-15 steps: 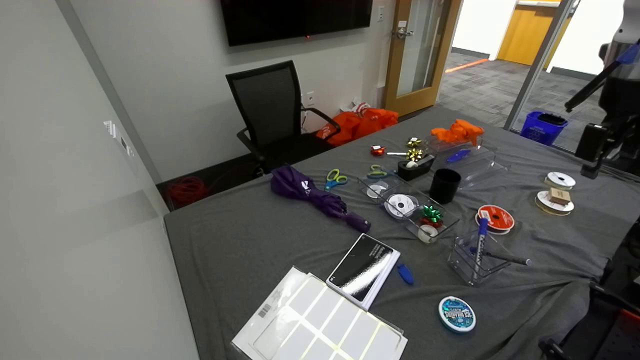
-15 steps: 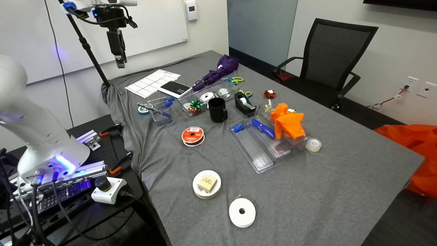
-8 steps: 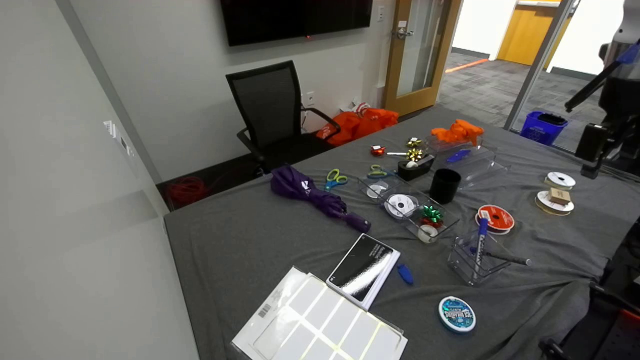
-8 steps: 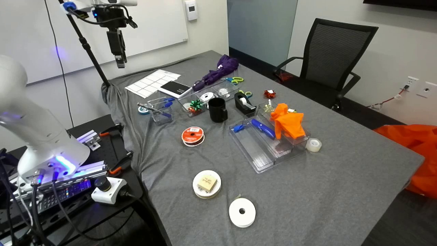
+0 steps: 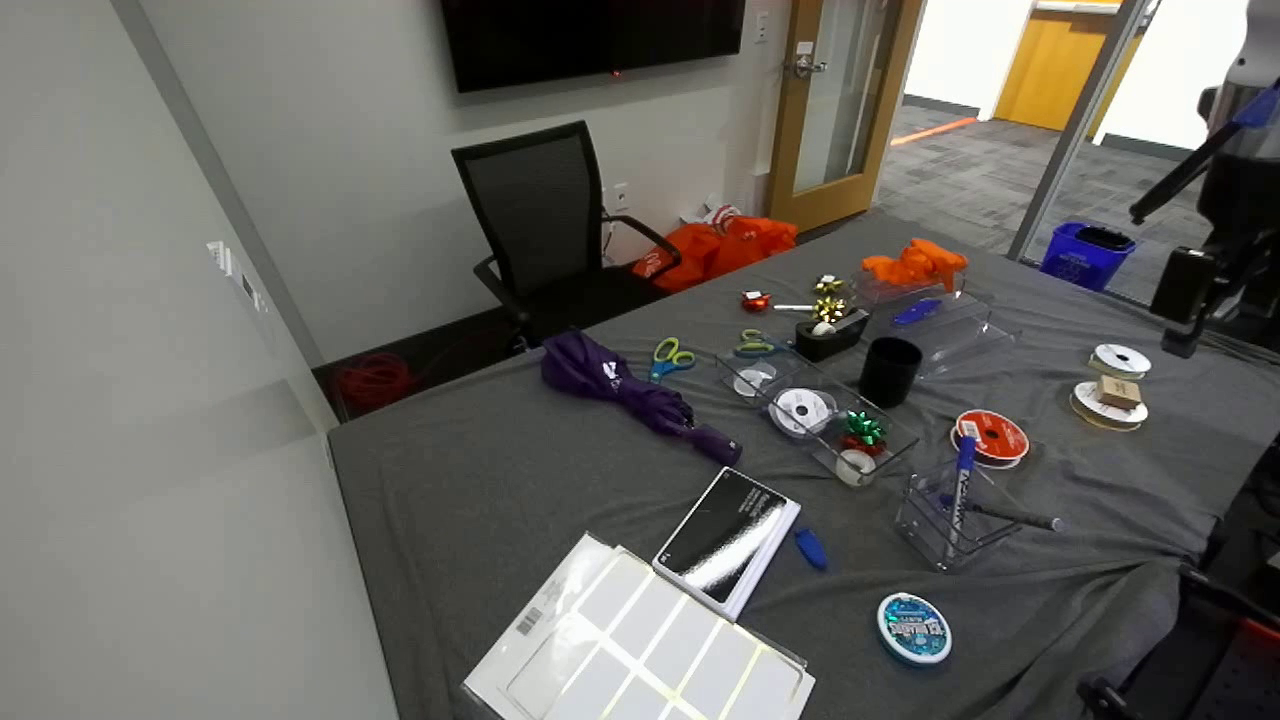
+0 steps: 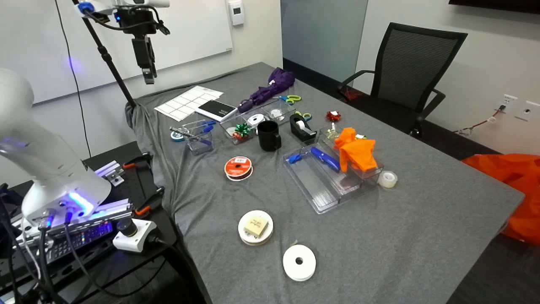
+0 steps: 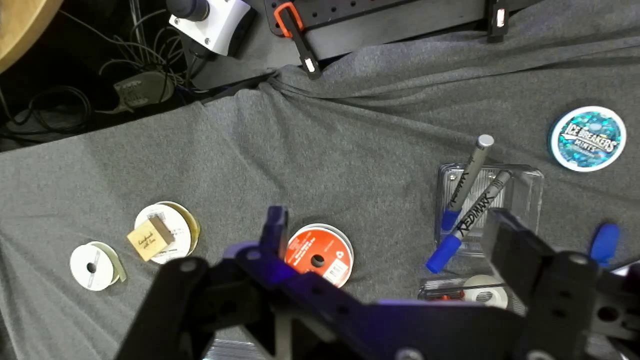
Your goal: Pick up the black cup and put it on the book
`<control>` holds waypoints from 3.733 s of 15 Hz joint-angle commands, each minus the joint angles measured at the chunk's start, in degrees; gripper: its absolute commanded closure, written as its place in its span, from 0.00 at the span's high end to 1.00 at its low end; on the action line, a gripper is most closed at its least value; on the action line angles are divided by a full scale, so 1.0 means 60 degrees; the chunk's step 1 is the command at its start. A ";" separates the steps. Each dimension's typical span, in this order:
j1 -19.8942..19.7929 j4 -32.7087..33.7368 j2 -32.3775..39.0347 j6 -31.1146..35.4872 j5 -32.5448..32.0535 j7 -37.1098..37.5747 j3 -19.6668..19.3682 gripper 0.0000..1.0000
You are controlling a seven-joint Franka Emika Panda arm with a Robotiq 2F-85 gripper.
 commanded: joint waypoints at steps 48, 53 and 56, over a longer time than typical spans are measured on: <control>-0.0023 0.0290 0.0498 0.0374 0.0528 0.1044 -0.0015 1.00; -0.0190 0.1230 0.1560 0.0366 0.1316 0.2819 0.0035 1.00; -0.0214 0.2075 0.2370 0.0399 0.1963 0.3801 -0.0101 1.00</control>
